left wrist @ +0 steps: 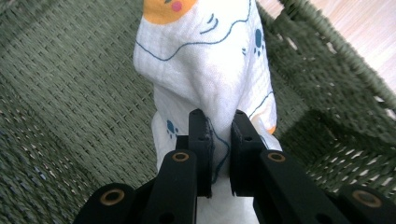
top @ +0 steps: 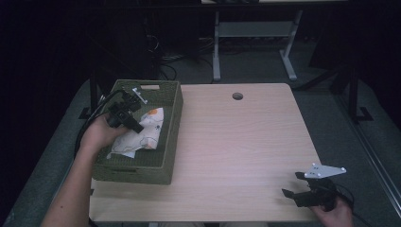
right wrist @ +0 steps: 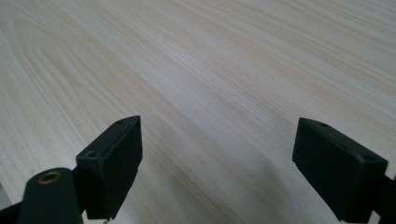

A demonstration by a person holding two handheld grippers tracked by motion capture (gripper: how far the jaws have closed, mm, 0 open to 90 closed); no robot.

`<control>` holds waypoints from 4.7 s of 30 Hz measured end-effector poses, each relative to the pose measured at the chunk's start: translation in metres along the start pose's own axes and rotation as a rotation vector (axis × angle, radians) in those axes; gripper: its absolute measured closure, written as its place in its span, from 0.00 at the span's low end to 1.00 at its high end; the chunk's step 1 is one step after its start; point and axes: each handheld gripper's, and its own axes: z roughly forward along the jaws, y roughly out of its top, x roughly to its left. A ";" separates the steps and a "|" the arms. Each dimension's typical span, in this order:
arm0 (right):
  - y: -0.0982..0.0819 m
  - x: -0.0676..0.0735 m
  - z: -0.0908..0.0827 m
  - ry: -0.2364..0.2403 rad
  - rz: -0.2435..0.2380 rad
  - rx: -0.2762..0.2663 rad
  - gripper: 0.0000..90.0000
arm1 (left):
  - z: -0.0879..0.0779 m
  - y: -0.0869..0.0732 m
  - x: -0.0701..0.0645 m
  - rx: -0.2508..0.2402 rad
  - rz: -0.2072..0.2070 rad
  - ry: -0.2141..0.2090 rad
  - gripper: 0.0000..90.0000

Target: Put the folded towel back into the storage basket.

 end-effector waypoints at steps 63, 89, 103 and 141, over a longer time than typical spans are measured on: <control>0.000 -0.001 0.000 0.002 0.002 0.006 0.17 | 0.033 -0.007 0.025 0.001 -0.016 0.004 0.72; 0.000 0.002 -0.001 0.002 0.002 0.002 0.17 | 0.025 -0.005 0.012 -0.014 -0.005 -0.005 0.69; -0.001 0.002 -0.003 0.000 0.002 -0.002 0.17 | 0.012 0.005 -0.002 -0.035 0.023 0.002 0.63; -0.001 0.000 -0.005 -0.005 0.004 -0.016 0.17 | -0.004 0.047 -0.047 -0.067 0.113 -0.005 0.53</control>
